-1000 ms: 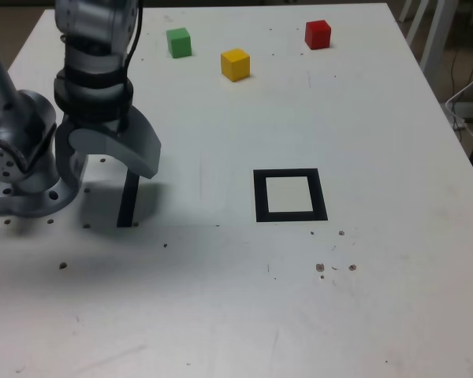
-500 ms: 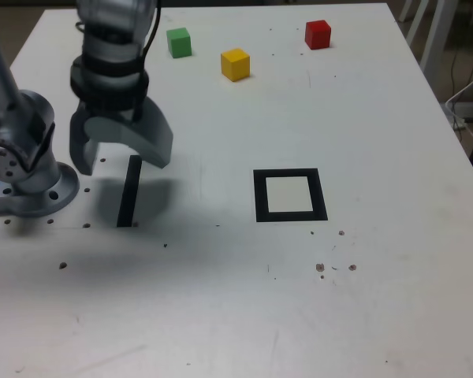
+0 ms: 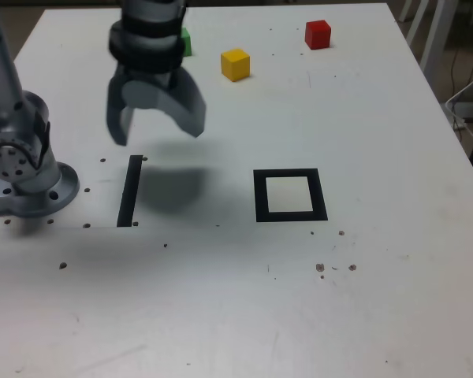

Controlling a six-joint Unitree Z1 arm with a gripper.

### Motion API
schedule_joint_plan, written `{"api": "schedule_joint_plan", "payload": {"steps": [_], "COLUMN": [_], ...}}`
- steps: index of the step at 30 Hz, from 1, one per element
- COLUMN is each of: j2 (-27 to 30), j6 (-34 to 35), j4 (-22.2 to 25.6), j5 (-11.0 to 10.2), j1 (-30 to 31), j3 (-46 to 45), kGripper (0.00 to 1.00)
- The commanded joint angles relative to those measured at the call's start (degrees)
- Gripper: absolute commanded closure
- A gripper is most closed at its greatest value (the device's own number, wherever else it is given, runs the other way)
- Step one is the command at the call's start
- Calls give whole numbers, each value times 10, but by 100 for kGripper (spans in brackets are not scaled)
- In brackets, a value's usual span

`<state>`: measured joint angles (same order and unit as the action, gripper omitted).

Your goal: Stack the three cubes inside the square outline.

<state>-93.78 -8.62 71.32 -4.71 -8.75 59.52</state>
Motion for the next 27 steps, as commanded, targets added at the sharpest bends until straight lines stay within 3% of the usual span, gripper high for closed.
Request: {"api": "schedule_joint_plan", "payload": {"steps": [1,27], "j2": [-14,-134], "j6": [-14,-137], "j4": [6,99], "j5": [-1,-19], "j1": [-16,-145], "j3": [16,252], "kGripper": [1,1]}}
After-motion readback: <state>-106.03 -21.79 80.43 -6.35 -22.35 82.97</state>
